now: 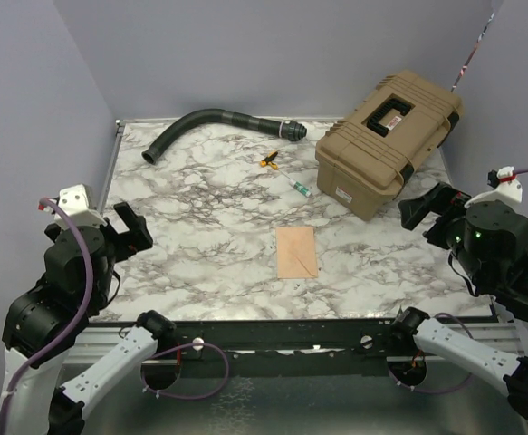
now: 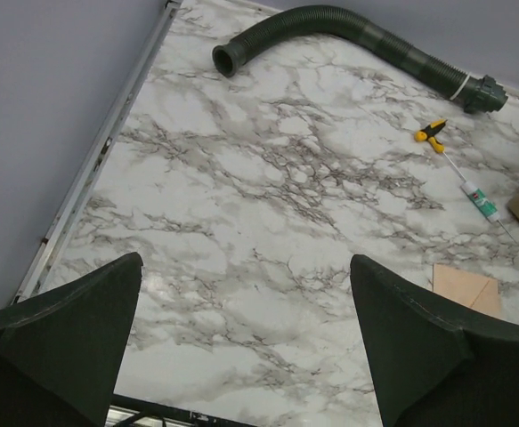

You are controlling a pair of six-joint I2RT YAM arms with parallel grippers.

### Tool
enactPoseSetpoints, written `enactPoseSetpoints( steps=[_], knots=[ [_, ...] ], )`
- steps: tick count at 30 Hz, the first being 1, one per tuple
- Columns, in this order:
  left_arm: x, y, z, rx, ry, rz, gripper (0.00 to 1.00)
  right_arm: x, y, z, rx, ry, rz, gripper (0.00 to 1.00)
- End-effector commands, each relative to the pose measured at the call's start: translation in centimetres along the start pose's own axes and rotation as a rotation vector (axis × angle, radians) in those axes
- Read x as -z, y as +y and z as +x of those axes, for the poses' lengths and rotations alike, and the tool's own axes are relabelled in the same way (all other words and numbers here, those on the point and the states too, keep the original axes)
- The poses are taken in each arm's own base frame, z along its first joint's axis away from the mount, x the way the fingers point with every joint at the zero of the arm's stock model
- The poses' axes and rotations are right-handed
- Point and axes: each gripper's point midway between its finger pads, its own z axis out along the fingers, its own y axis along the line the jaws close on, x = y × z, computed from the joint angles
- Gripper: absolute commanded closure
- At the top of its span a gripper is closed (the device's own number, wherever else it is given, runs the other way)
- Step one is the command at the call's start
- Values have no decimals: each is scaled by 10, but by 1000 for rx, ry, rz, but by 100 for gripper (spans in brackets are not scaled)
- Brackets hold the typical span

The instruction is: Place the letter into the envelope and seal it

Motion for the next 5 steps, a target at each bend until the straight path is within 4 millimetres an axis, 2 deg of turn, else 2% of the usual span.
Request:
enactPoseSetpoints(
  steps=[1,5],
  knots=[
    [7,9,13,-20,38,-1,1,3,-3,-19,52,-72,8,0],
    [9,8,16,-6,52,4,1,2,-4,-15,63,-56,14,0]
  ],
)
